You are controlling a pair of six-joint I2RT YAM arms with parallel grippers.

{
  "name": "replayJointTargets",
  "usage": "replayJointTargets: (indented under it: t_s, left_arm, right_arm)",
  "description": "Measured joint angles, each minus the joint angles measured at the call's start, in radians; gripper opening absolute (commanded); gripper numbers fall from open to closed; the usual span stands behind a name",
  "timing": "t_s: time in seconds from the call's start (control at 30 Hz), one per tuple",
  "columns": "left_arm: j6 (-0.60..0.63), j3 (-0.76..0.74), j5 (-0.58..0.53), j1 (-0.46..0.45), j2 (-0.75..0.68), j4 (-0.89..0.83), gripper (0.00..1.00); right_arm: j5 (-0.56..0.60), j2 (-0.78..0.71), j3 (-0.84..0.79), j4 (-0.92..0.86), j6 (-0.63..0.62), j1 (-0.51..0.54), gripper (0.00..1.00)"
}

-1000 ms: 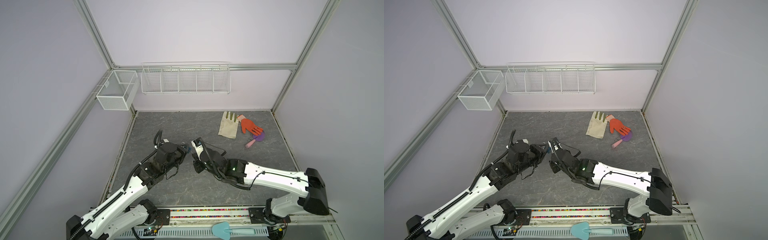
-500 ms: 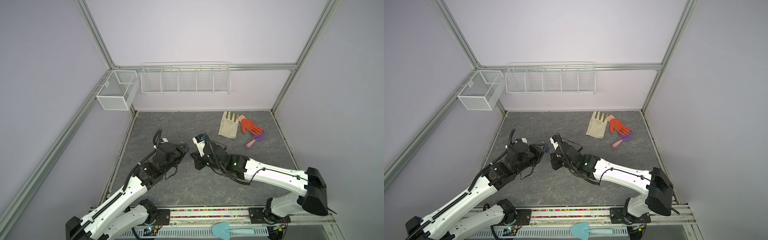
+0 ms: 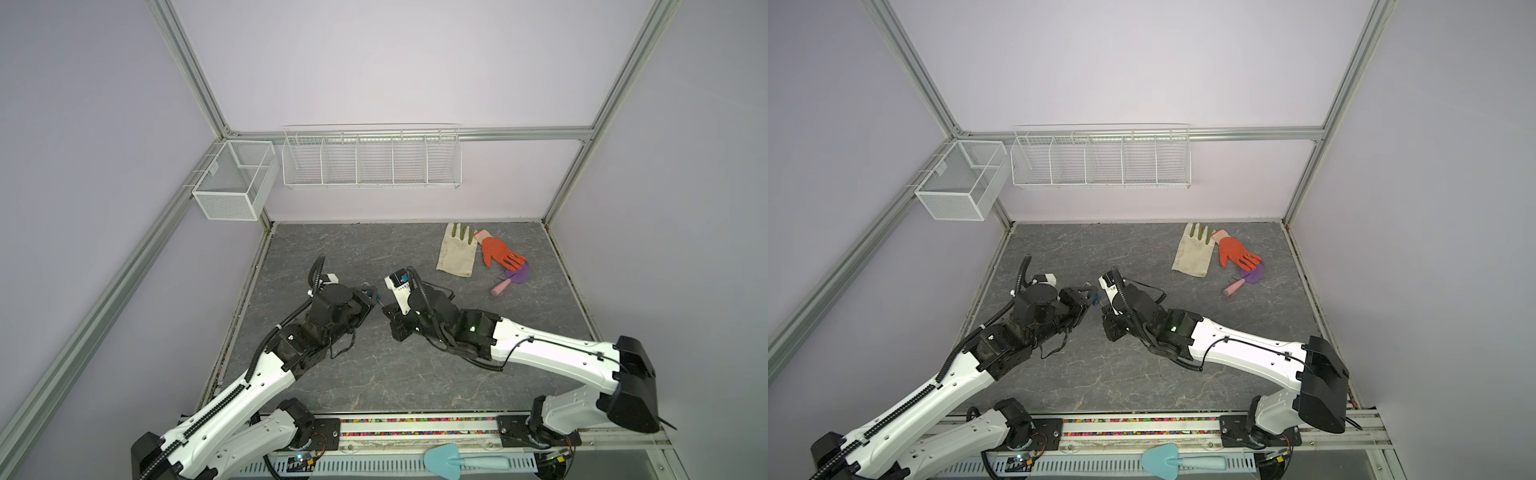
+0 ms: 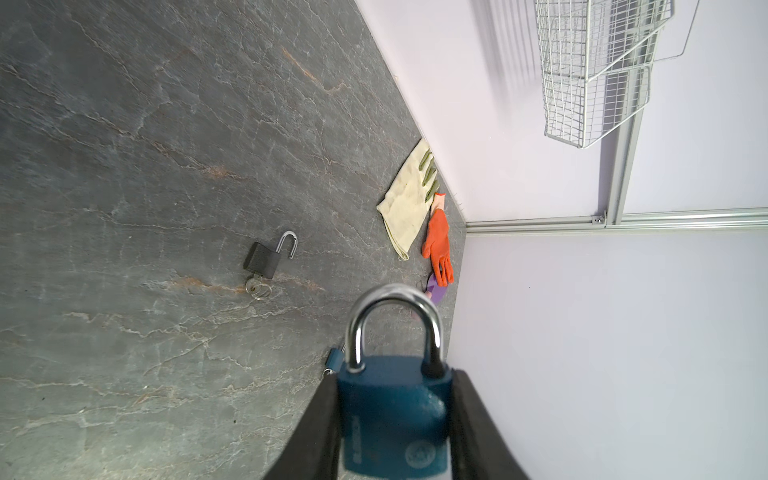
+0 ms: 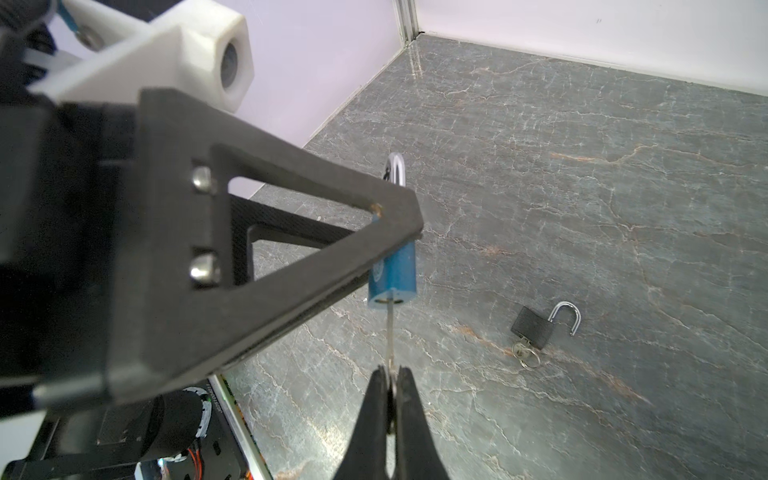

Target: Unlock with the key

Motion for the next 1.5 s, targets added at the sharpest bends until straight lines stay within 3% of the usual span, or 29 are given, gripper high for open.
replayJointTargets:
  t_s: [0.27,0.53,0.63,1.03,1.5]
  left_arm:
    - [0.008,0.0,-0.002,-0.001,0.002,0.022,0.04]
    - [0.007,0.02,0.003,-0.011,0.003,0.004,0.04]
    - [0.007,0.024,0.004,-0.012,0.009,0.005,0.04]
    - [0.008,0.024,-0.021,-0.013,0.027,0.037,0.04]
    - [-0.017,0.024,-0.037,-0.034,-0.011,0.013,0.04]
  right_arm:
    - [-0.054,-0.015,-0.014,0.026,0.074,-0.025,0.07]
    - [0.17,0.006,0.055,-0.078,-0.089,0.061,0.06]
    - [0.205,0.01,0.059,-0.089,-0.126,0.069,0.07]
    - [-0.01,0.0,0.058,-0.07,-0.011,-0.021,0.07]
    - [0.162,-0.003,0.085,-0.122,-0.151,0.05,0.07]
